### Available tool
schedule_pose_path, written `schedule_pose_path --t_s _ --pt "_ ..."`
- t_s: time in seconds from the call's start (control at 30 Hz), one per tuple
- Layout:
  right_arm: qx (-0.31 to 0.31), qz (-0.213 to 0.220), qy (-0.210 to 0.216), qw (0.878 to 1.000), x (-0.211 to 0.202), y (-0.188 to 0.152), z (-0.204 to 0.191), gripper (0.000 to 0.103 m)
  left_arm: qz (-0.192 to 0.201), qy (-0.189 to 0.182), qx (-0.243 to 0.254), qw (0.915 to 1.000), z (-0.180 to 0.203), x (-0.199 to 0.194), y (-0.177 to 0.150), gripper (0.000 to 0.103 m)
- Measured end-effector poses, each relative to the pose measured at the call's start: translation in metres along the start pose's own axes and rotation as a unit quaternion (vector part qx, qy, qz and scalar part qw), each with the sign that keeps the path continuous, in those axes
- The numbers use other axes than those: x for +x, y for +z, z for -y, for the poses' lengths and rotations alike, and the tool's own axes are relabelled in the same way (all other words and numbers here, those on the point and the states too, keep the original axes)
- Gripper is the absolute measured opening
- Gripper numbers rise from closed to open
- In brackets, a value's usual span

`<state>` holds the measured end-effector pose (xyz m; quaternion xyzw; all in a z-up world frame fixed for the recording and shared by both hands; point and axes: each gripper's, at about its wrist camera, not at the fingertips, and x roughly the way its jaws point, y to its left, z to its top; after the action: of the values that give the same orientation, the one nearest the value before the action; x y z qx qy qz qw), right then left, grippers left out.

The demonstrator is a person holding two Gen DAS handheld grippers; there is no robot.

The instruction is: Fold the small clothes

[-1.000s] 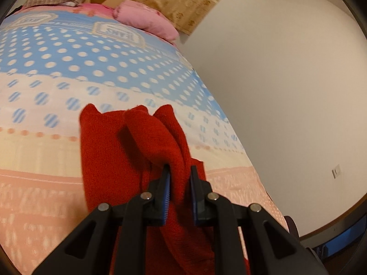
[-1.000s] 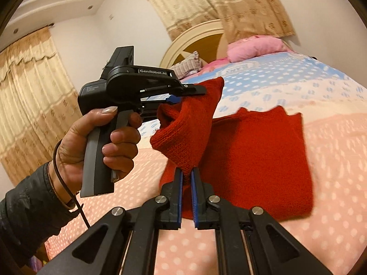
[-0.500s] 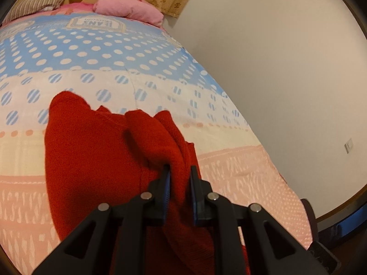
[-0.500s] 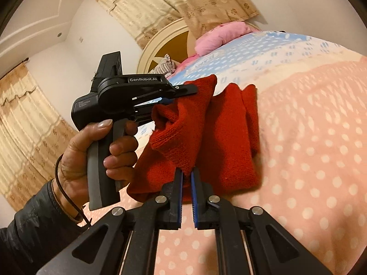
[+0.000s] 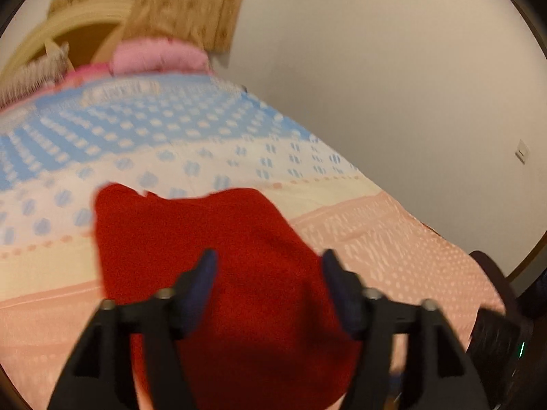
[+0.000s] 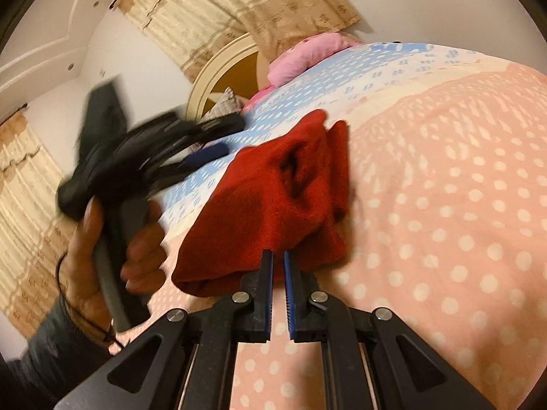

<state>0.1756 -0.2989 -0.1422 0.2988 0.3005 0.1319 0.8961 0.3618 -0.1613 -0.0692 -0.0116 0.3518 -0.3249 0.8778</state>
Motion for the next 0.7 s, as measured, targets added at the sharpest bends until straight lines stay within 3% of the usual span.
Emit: schedule_pose_path --t_s 0.1,0.13,0.17,0.23,0.3,0.4,0.47,0.57,0.63,0.7 --pt "0.004 0.039 -0.026 0.999 -0.020 0.005 0.002 0.008 0.015 0.028 0.000 0.9995 -0.020 -0.024 -0.021 0.073" --pt "0.000 0.047 -0.030 0.998 -0.024 0.008 0.001 0.017 0.017 0.033 -0.004 0.9993 -0.029 -0.030 -0.030 0.073" --pt "-0.008 0.056 -0.032 0.998 -0.027 0.015 -0.002 0.045 0.019 0.043 -0.009 0.9989 -0.036 -0.034 -0.037 0.073" --pt "-0.015 0.062 -0.026 0.998 -0.025 0.033 -0.008 0.085 0.024 0.061 -0.023 0.9976 -0.049 -0.039 -0.051 0.074" --pt "-0.030 0.051 -0.023 0.998 -0.012 0.055 -0.015 0.084 0.013 0.061 -0.051 0.9967 -0.061 -0.035 -0.060 0.074" --pt "-0.034 -0.005 -0.044 0.998 0.029 0.084 -0.015 0.077 -0.002 0.042 -0.096 0.9945 -0.069 -0.026 -0.070 0.074" --pt "-0.018 -0.073 -0.032 0.997 0.063 0.093 -0.006 0.013 0.002 0.037 -0.103 0.9940 -0.068 -0.024 -0.073 0.074" --pt "-0.035 -0.067 -0.058 0.995 0.059 0.088 -0.006 0.012 -0.002 0.033 -0.094 0.9950 -0.062 -0.024 -0.077 0.074" --pt "-0.031 -0.058 -0.071 0.995 0.046 0.081 0.002 0.011 -0.006 0.042 -0.082 0.9957 -0.059 -0.022 -0.080 0.090" --pt "-0.021 -0.060 -0.083 0.994 0.040 0.071 0.019 0.011 -0.005 0.045 -0.074 0.9963 -0.057 -0.021 -0.083 0.092"
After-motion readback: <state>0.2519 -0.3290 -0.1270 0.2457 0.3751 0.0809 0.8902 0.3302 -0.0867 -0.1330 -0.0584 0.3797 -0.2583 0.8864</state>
